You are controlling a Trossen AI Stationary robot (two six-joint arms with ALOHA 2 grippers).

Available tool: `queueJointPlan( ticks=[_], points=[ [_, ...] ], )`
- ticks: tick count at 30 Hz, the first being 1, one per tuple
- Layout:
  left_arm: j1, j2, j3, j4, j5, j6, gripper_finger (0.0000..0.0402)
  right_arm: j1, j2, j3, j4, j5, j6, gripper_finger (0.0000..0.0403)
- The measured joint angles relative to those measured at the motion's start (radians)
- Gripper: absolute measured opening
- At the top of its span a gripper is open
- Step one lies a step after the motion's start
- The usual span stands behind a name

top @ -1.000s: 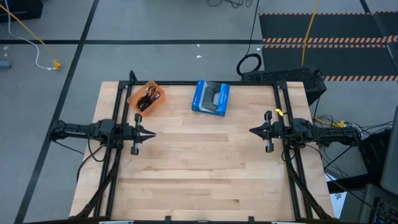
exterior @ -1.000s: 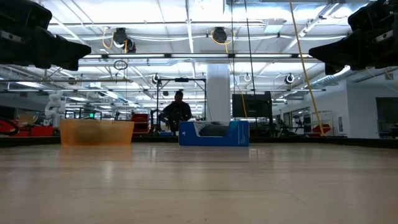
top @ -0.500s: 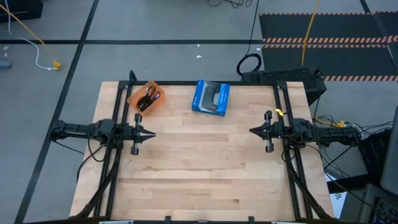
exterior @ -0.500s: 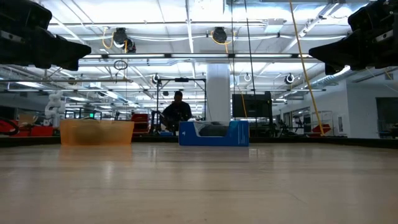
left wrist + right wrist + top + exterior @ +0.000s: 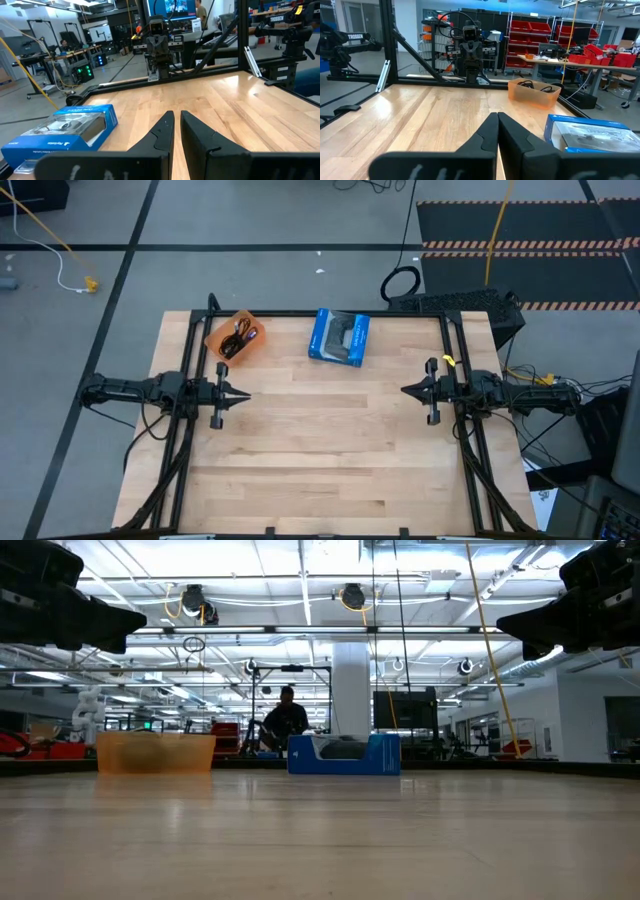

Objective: Pick and place USB-C Cables
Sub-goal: Return to Home Position

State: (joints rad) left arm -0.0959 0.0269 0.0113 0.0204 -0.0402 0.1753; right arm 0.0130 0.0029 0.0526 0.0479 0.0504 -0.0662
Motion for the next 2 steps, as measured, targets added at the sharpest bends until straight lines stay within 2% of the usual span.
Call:
queueJointPlan(
  ticks=[2],
  points=[
    [0.0, 0.0, 0.0, 0.0, 0.0, 0.0, 0.0035, 0.0, 0.0, 0.0, 0.0, 0.0, 0.001, 0.0]
  ],
)
